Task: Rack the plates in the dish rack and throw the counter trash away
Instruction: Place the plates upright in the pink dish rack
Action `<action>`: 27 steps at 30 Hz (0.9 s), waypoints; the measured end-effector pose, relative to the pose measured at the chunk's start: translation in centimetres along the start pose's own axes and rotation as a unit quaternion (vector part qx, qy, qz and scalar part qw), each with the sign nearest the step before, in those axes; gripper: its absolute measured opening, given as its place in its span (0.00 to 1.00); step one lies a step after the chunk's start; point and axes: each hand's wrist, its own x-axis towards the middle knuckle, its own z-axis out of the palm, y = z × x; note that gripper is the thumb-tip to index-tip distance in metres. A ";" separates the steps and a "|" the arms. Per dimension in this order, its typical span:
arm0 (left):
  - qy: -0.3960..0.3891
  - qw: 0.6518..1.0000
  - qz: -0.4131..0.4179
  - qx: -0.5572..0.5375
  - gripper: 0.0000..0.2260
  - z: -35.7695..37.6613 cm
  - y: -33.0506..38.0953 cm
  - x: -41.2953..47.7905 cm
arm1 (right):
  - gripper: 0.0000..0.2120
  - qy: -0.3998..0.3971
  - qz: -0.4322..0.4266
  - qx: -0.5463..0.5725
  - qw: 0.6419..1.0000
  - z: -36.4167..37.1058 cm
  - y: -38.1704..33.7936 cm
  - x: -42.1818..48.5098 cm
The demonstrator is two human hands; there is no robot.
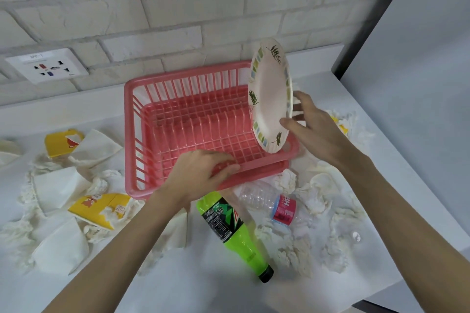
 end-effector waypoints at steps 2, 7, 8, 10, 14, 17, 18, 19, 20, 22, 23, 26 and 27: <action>0.049 0.997 -0.051 -0.030 0.20 -1.3 -0.7 -0.9 | 0.30 -0.034 0.034 0.060 0.997 -0.3 1.2 -1.0; 0.155 0.964 -0.215 -0.036 0.12 -4.2 -4.2 -3.3 | 0.23 -0.002 0.085 0.171 0.982 0.4 4.0 -0.8; 0.169 0.956 -0.237 -0.031 0.13 -4.5 -4.9 -3.8 | 0.20 0.014 0.090 0.187 0.978 0.7 3.8 -0.5; 0.189 0.945 -0.265 -0.028 0.14 -4.9 -6.2 -4.5 | 0.14 0.042 0.086 0.205 0.974 1.3 3.1 0.0; 0.192 0.931 -0.308 -0.028 0.23 -4.2 -7.5 -5.7 | 0.12 0.077 0.017 0.192 0.978 2.0 1.1 -0.3; 0.175 0.919 -0.342 -0.085 0.29 -3.4 -7.2 -6.1 | 0.15 0.084 -0.038 0.133 0.987 3.1 0.0 -0.6; 0.171 0.918 -0.345 -0.095 0.30 -3.2 -7.1 -6.2 | 0.17 0.091 -0.045 0.099 0.990 3.5 -0.2 -0.5; 0.168 0.918 -0.346 -0.100 0.31 -3.2 -7.0 -6.2 | 0.18 0.102 -0.044 0.060 0.992 3.7 -0.2 -0.3; 0.165 0.918 -0.347 -0.101 0.31 -3.2 -7.0 -6.2 | 0.18 0.114 -0.041 0.021 0.992 3.9 0.0 0.0; 0.157 0.917 -0.351 -0.106 0.32 -3.3 -6.9 -6.1 | 0.18 0.131 -0.039 -0.047 0.989 4.1 0.4 0.4; 0.153 0.916 -0.354 -0.108 0.32 -3.3 -6.9 -6.1 | 0.18 0.133 -0.041 -0.065 0.988 4.1 0.6 0.5; 0.145 0.917 -0.356 -0.110 0.31 -3.4 -6.8 -6.0 | 0.18 0.132 -0.039 -0.079 0.987 4.2 0.8 0.6; 0.144 0.918 -0.355 -0.107 0.30 -3.4 -6.8 -6.0 | 0.17 0.131 -0.039 -0.078 0.988 4.3 0.9 0.6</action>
